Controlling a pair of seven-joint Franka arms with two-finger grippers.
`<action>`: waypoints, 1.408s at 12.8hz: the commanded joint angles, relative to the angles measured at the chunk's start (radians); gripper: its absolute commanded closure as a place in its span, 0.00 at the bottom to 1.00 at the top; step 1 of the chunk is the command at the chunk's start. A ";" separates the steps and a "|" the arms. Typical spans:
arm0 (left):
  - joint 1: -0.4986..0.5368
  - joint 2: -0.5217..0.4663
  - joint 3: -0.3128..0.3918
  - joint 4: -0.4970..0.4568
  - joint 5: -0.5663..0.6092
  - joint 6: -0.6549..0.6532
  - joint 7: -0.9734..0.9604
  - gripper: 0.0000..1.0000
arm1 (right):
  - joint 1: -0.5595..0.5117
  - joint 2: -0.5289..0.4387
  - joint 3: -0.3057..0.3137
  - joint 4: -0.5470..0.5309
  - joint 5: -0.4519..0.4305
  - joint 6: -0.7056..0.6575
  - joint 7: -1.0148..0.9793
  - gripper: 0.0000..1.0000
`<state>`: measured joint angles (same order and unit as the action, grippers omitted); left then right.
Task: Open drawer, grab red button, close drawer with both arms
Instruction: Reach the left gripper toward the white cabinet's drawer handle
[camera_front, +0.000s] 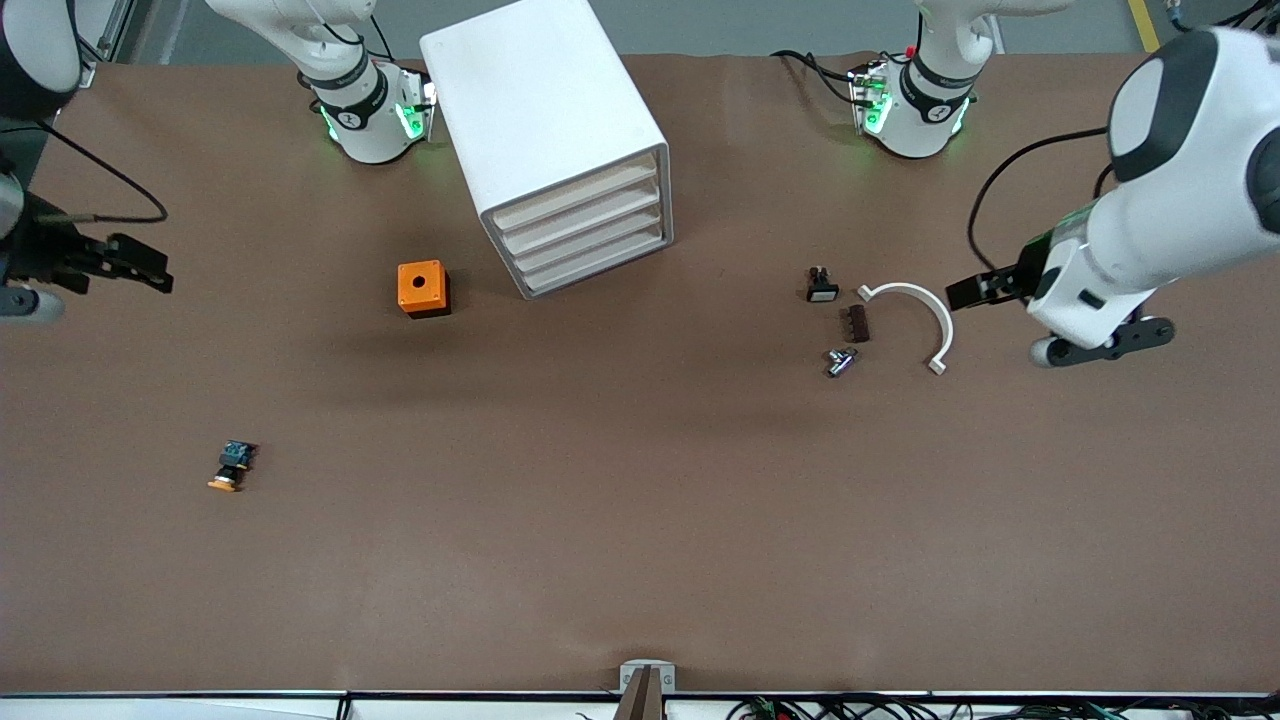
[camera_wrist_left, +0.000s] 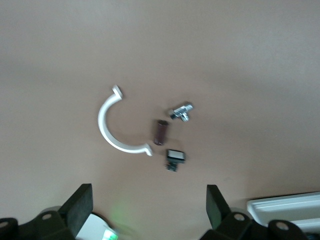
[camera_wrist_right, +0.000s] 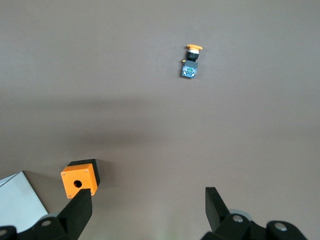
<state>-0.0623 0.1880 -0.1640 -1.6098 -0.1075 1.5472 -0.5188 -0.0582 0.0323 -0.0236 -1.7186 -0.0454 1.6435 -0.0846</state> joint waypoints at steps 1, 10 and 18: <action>-0.004 0.126 -0.043 0.073 -0.060 -0.007 -0.255 0.00 | -0.020 0.075 0.001 0.077 -0.017 -0.014 -0.027 0.00; -0.295 0.464 -0.057 0.234 -0.110 -0.003 -1.133 0.00 | 0.122 0.072 0.008 0.065 0.074 -0.019 0.587 0.00; -0.361 0.606 -0.055 0.229 -0.641 0.034 -1.602 0.10 | 0.143 0.074 0.008 0.062 0.094 -0.011 0.652 0.00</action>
<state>-0.4118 0.7583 -0.2245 -1.4099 -0.6608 1.5812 -2.0219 0.0860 0.1133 -0.0142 -1.6563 0.0336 1.6359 0.5498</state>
